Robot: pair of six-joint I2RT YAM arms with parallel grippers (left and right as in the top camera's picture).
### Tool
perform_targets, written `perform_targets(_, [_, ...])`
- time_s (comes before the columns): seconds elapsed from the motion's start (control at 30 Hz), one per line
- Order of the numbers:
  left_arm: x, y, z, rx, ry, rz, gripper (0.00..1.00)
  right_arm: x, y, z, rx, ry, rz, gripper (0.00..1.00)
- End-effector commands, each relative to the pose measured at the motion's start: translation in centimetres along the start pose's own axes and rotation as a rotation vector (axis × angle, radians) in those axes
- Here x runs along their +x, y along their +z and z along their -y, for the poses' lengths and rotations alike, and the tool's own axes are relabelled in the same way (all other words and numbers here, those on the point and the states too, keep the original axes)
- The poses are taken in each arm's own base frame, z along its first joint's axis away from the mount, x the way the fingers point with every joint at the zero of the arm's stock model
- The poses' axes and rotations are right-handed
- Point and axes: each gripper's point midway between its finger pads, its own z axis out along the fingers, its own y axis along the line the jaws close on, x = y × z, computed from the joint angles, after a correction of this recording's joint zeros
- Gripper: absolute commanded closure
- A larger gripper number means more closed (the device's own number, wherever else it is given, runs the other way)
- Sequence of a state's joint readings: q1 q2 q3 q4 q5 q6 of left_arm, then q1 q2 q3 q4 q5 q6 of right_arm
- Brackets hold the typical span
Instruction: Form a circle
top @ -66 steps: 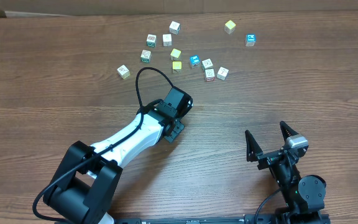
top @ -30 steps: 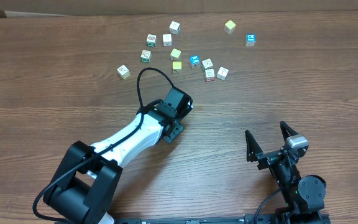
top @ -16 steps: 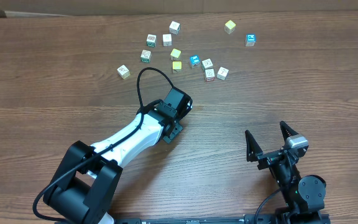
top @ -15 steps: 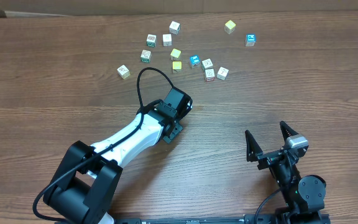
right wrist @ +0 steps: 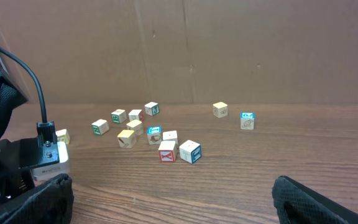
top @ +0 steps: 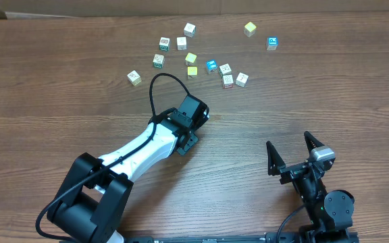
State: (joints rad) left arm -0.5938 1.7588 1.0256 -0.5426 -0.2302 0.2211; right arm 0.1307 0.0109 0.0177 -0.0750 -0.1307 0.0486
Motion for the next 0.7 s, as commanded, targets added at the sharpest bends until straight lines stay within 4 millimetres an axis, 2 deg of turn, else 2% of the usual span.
perform_targets(0.0, [0.2, 0.2, -0.4, -0.014, 0.014, -0.007, 0.47, 0.2, 0.0, 0.2, 0.007, -0.005, 0.003, 0.00])
perform_targets(0.4, [-1.8, -0.2, -1.0, -0.033, -0.003, 0.060, 0.39, 0.2, 0.0, 0.2, 0.007, -0.005, 0.003, 0.00])
perform_targets(0.67, [-4.8, -1.1, -1.9, -0.054, -0.062, 0.164, 0.41, 0.2, 0.0, 0.2, 0.007, -0.005, 0.003, 0.00])
